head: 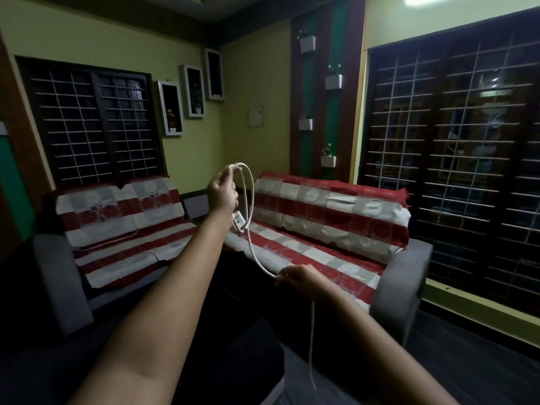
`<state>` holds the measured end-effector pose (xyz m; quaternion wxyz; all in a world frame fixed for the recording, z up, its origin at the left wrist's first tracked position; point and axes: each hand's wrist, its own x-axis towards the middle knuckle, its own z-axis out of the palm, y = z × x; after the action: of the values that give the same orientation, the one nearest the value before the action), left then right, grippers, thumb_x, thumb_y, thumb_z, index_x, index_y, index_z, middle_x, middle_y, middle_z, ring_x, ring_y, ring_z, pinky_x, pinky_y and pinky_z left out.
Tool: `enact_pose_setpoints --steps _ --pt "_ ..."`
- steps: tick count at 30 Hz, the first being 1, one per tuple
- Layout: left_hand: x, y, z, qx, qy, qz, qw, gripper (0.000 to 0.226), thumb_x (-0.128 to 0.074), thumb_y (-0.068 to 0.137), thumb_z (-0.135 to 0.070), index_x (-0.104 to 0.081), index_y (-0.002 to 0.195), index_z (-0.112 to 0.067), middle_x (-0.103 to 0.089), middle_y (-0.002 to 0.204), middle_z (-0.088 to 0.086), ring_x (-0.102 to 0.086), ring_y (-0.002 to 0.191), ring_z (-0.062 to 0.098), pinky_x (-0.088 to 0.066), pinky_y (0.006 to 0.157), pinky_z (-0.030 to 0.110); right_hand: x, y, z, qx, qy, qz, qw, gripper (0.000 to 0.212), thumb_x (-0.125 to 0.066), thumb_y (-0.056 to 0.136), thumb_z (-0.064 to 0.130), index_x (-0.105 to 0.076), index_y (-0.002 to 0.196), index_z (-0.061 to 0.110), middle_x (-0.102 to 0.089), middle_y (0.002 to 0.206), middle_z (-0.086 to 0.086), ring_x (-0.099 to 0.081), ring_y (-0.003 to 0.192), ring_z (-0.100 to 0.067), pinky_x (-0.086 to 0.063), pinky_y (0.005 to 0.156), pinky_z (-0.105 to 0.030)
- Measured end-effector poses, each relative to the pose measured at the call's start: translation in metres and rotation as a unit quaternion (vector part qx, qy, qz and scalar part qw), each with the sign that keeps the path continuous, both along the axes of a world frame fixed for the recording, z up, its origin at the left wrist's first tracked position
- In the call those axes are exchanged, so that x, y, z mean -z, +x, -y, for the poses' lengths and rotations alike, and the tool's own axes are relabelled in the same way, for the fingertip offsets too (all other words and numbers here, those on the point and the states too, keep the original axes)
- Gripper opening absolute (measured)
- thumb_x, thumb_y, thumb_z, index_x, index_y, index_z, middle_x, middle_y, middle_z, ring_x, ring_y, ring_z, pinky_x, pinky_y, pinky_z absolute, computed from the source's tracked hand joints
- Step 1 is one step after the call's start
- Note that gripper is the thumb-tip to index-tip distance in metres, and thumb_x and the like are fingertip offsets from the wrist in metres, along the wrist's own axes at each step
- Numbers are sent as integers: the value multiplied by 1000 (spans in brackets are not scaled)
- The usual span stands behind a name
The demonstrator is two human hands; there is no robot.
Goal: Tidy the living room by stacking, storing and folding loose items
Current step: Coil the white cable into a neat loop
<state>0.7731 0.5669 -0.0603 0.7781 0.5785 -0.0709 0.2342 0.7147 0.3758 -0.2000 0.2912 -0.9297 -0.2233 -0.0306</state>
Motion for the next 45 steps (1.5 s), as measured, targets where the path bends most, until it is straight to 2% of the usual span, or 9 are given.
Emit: enact_pose_setpoints --steps 4,9,12,18,26,29,34,38,45 --pt "23 7 6 94 220 -18 971 24 -45 101 -21 -64 108 -8 -50 38 -8 -32 28 0 -26 37 17 -44 0 -12 -40 -70 118 990 17 -62 91 32 -73 99 22 -68 84 10 -52 60 5 -39 59 -9" --pt "36 -19 15 245 360 -90 896 23 -45 101 -25 -64 104 -13 -62 66 -1 -48 42 2 -32 42 13 -93 -1 -14 -25 22 222 975 9 -67 87 14 -72 94 12 -58 75 18 -54 60 11 -45 58 -7" --pt "39 -29 23 305 328 -114 887 20 -46 101 -22 -61 95 -10 -59 69 5 -59 49 6 -44 51 19 -109 2 -7 24 111 228 967 10 -68 85 14 -68 93 9 -62 74 12 -61 60 5 -53 60 -13" --pt "43 -24 34 348 162 -153 910 28 -33 104 -17 -60 97 -13 -38 50 -5 -39 42 6 -38 47 20 -113 6 0 55 173 214 960 14 -71 83 22 -68 88 10 -68 75 3 -67 68 -10 -55 62 -20" --pt "44 -18 36 330 135 -147 923 37 -37 103 -30 -55 124 -5 -63 87 16 -69 59 23 -60 57 37 -108 8 13 42 110 99 988 10 -69 84 18 -63 77 22 -68 75 4 -64 65 -4 -51 62 -17" --pt "45 -14 37 307 134 -156 929 33 -36 103 -31 -54 116 -7 -66 86 13 -69 56 24 -59 55 37 -108 7 17 27 51 65 996 7 -71 83 17 -68 82 11 -68 73 5 -57 56 5 -42 56 -11" --pt "46 -4 47 254 89 -138 953 29 -36 103 -34 -55 99 -13 -68 79 9 -64 47 16 -51 41 25 -102 -4 -5 -67 0 -2 998 14 -71 83 9 -66 81 22 -68 71 9 -58 54 2 -47 54 -19" --pt "44 -2 52 231 13 -132 964 34 -33 104 -36 -54 100 -9 -72 71 11 -68 53 23 -58 50 34 -98 -5 -19 -97 -62 -46 992 13 -72 82 10 -68 94 10 -72 84 -3 -58 55 -2 -47 50 -16" --pt "47 -1 52 209 118 -117 964 39 -45 101 -24 -47 134 -3 -62 112 13 -61 93 19 -51 70 25 -111 -8 -25 1 23 133 991 12 -74 81 9 -69 91 5 -69 87 -9 -65 67 -16 -56 59 -21"
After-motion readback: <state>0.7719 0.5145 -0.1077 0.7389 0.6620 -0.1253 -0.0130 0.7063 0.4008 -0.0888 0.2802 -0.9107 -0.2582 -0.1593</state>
